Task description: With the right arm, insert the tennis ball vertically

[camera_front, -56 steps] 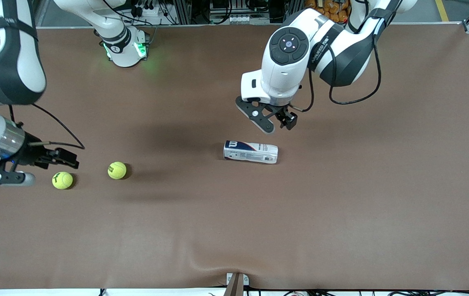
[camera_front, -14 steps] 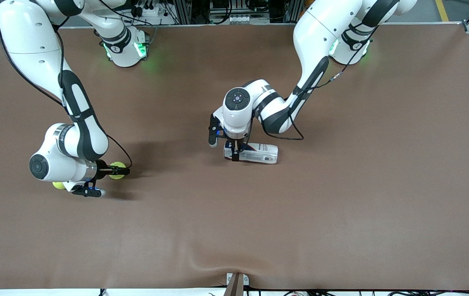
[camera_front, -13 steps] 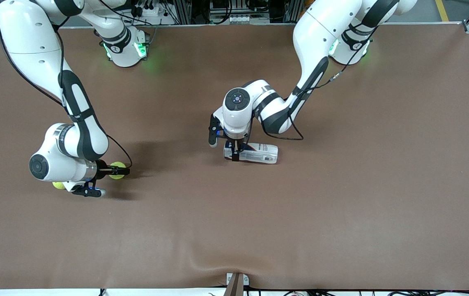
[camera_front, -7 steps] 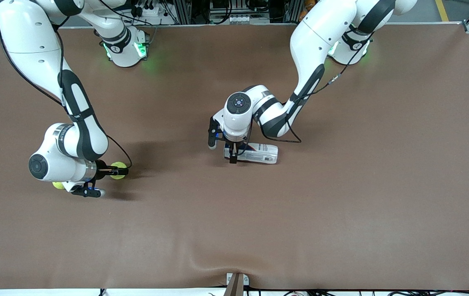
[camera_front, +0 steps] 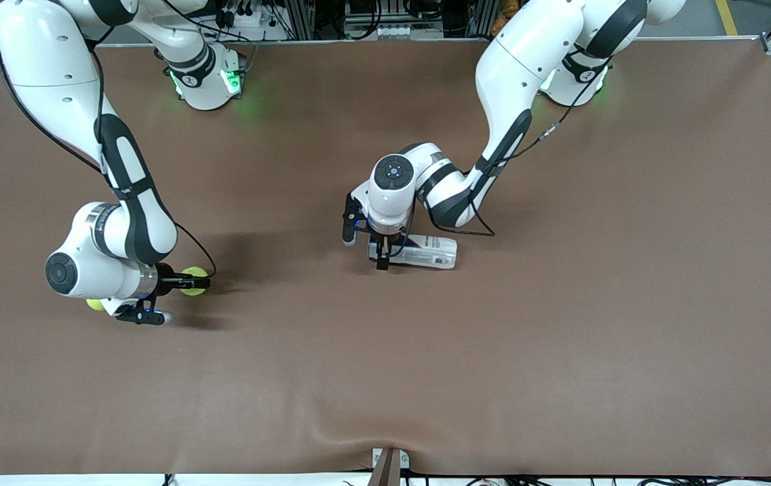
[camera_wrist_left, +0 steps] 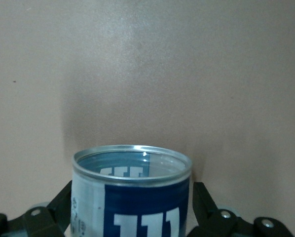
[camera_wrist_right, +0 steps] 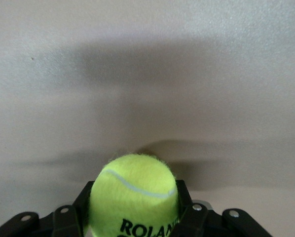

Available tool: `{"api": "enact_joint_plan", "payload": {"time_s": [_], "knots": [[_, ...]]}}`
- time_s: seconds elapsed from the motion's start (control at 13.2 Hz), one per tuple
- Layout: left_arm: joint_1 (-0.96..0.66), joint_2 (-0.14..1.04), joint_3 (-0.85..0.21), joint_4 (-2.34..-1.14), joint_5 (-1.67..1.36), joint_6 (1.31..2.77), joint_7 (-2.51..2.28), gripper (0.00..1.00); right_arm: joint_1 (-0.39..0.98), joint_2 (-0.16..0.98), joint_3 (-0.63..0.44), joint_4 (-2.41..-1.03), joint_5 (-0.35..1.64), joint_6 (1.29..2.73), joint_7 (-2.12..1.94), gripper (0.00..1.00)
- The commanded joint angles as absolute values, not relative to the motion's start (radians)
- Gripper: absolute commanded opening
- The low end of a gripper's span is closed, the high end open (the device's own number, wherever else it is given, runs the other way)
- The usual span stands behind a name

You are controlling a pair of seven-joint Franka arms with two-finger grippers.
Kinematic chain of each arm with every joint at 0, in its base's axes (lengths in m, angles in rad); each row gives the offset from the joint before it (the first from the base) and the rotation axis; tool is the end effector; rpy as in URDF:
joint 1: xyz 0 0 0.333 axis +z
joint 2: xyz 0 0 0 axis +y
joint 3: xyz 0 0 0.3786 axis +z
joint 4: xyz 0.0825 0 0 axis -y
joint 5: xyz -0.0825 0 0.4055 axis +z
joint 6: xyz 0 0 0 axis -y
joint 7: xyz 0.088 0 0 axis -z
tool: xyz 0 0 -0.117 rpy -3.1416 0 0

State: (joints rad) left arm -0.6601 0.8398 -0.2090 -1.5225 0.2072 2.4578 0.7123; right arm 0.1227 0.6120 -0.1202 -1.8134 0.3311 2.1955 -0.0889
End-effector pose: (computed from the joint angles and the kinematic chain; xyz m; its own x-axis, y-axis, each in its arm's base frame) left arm 0.5292 -0.5748 0.1959 -0.0900 -0.9915 0.0937 -0.9939 0.0834 -0.0720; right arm 0.6744 0.0222 0.2130 0.9712 -0.0973 -0.2177 -0.1356 -0.9763 -0.1686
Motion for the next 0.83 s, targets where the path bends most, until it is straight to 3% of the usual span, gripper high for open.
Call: {"api": "enact_joint_plan", "payload": {"time_s": [0.0, 0.61, 0.76], "knots": [[-0.661, 0.848, -0.207, -1.517, 0.225, 2.473, 0.735, 1.00, 0.114, 0.592, -0.117, -1.803, 0.351, 2.191, -0.110, 0.39], [-0.658, 0.848, -0.207, -1.517, 0.224, 2.464, 0.764, 1.00, 0.100, 0.540, -0.117, -1.792, 0.350, 2.191, -0.158, 0.36], [-0.655, 0.848, -0.207, -1.516, 0.224, 2.464, 0.762, 0.88, 0.101, 0.520, -0.117, -1.792, 0.350, 2.191, -0.167, 0.36]]}}
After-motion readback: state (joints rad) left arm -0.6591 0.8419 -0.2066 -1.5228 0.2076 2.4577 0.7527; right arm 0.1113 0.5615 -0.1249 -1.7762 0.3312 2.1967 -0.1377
